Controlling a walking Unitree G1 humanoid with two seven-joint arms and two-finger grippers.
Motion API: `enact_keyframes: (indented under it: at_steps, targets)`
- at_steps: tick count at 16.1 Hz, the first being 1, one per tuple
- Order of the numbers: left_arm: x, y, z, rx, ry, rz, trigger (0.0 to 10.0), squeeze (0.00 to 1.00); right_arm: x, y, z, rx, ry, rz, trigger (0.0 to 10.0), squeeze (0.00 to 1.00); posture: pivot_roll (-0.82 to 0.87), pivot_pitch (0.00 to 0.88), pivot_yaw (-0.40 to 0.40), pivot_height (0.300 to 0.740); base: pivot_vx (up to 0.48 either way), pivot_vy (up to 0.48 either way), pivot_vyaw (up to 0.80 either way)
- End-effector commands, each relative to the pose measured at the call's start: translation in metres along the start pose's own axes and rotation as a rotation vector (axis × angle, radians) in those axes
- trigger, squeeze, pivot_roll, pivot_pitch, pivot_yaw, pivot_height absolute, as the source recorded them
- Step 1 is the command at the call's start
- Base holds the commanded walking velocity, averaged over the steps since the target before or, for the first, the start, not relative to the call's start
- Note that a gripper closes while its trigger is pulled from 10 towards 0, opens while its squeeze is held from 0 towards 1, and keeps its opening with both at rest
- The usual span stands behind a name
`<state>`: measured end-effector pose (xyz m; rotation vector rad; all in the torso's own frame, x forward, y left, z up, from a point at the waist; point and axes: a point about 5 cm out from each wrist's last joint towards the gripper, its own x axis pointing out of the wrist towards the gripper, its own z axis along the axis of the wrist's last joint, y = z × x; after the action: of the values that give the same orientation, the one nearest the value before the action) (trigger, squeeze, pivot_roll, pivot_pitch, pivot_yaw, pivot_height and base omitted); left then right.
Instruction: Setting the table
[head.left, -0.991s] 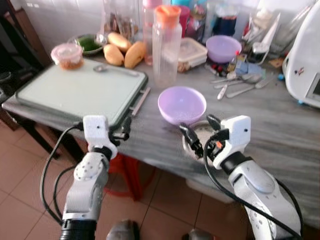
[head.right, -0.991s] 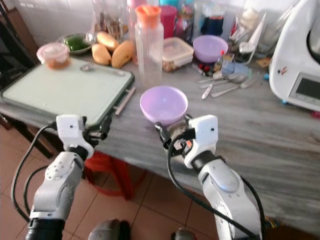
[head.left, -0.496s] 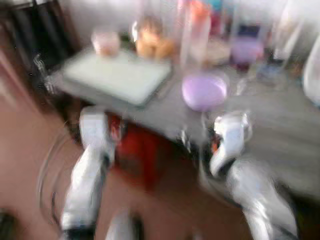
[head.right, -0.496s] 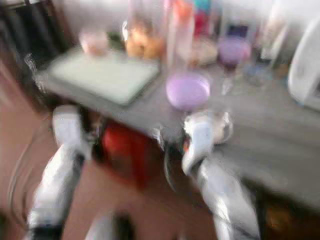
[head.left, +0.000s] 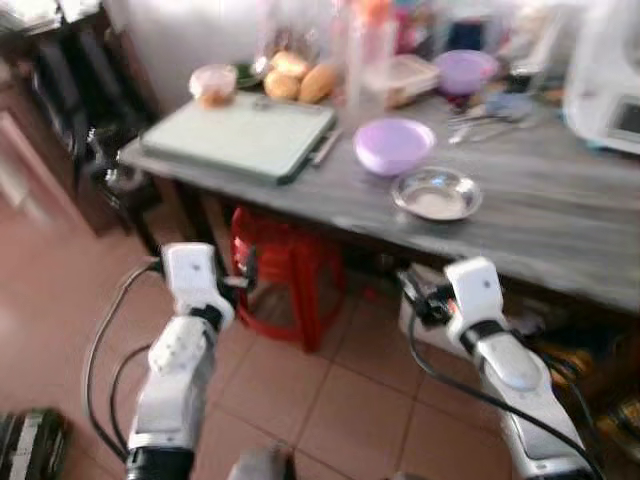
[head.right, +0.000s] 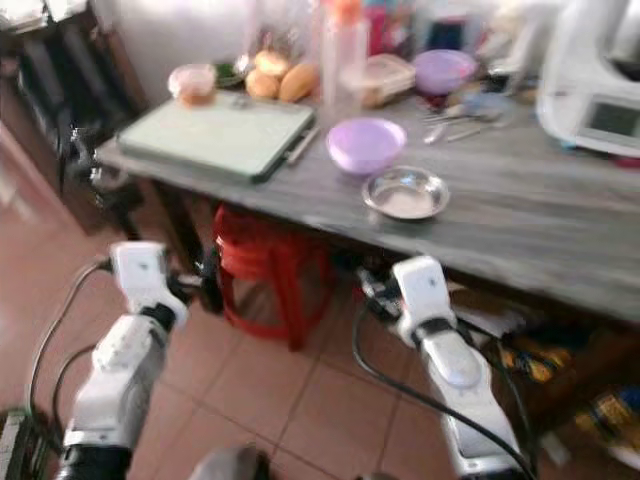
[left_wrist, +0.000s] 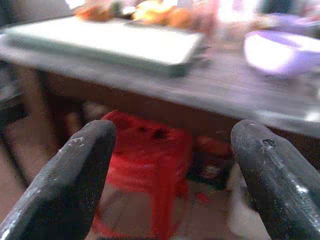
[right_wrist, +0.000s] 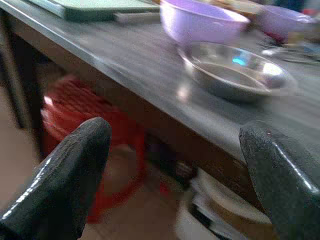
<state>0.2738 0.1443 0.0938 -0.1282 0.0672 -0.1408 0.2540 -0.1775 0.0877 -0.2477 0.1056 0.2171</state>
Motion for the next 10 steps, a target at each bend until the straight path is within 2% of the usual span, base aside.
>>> enact_keyframes:
  at_steps: [1,2,4,6,7,10]
  targets:
    - [0.000,0.004,0.001,0.027,-0.010,-0.007,10.0,0.00,0.005,0.004,0.007,-0.010,-0.042,0.002,10.0,0.00,-0.01,0.000,0.056,0.740,0.000,0.000,0.00]
    - [-0.002,0.004,0.000,0.050,-0.018,-0.009,10.0,0.00,0.004,0.006,0.018,-0.027,-0.102,-0.031,10.0,0.00,-0.01,0.000,0.050,0.740,0.000,0.000,0.00]
    - [-0.007,0.008,-0.003,0.038,-0.025,0.010,10.0,0.00,-0.004,0.007,0.030,0.008,-0.178,-0.125,10.0,0.00,-0.01,0.000,0.048,0.740,0.000,0.000,0.00]
    - [0.004,0.009,0.006,0.064,-0.051,0.010,10.0,0.00,-0.002,0.008,0.032,0.043,-0.199,-0.228,10.0,0.00,-0.01,0.000,0.066,0.740,0.000,0.000,0.00]
    - [0.011,0.005,0.019,0.075,-0.087,-0.040,10.0,0.00,-0.001,0.004,0.036,0.026,-0.211,-0.265,10.0,0.00,-0.03,0.000,0.088,0.740,0.000,0.000,0.00]
    - [0.015,0.003,0.026,0.106,-0.120,-0.075,10.0,0.00,-0.007,-0.006,0.030,0.057,-0.178,-0.336,10.0,0.00,-0.03,0.000,0.036,0.740,0.000,0.000,0.00]
